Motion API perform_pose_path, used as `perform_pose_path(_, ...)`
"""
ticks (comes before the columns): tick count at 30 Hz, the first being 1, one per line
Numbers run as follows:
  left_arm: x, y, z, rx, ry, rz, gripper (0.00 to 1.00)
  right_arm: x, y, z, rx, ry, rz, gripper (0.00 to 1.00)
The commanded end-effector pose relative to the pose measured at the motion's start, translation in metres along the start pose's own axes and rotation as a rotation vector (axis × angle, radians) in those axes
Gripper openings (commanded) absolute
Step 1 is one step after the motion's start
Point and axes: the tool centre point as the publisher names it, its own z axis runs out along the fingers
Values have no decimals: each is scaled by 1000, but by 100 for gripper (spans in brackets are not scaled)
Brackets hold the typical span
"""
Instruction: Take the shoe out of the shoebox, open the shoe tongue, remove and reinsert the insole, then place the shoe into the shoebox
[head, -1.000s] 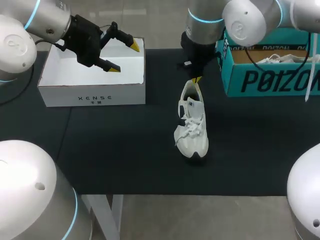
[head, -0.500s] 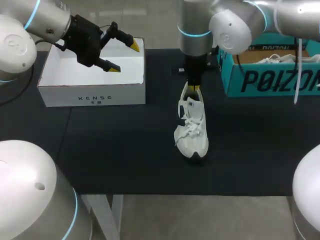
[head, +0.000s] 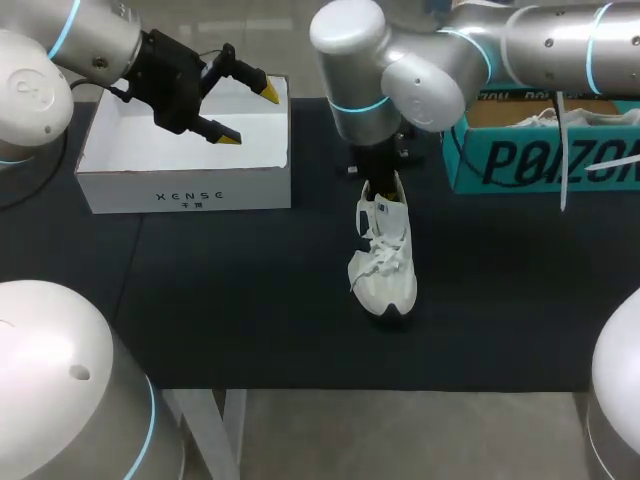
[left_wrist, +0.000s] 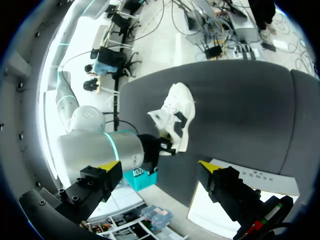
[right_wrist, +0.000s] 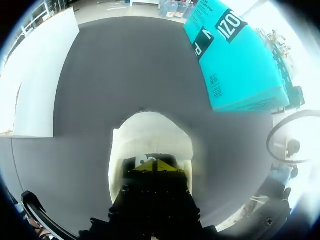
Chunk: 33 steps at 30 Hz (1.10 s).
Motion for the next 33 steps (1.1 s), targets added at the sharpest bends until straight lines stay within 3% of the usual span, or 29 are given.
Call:
perform_pose_path(1, 0, 0, 0, -1, 3, 1, 100, 6, 2, 18, 26, 8, -16, 0)
perform_pose_path(8, 0, 0, 0, -1, 3, 1, 100, 9, -6, 38, 83, 31, -18, 0)
perform_pose_path(18, 0, 0, 0, -1, 3, 1, 100, -8, -18, 1, 33, 4, 8, 0)
perform_pose_path(33, 0, 0, 0, -1, 3, 1, 100, 0, -34, 32, 139, -47, -46, 0)
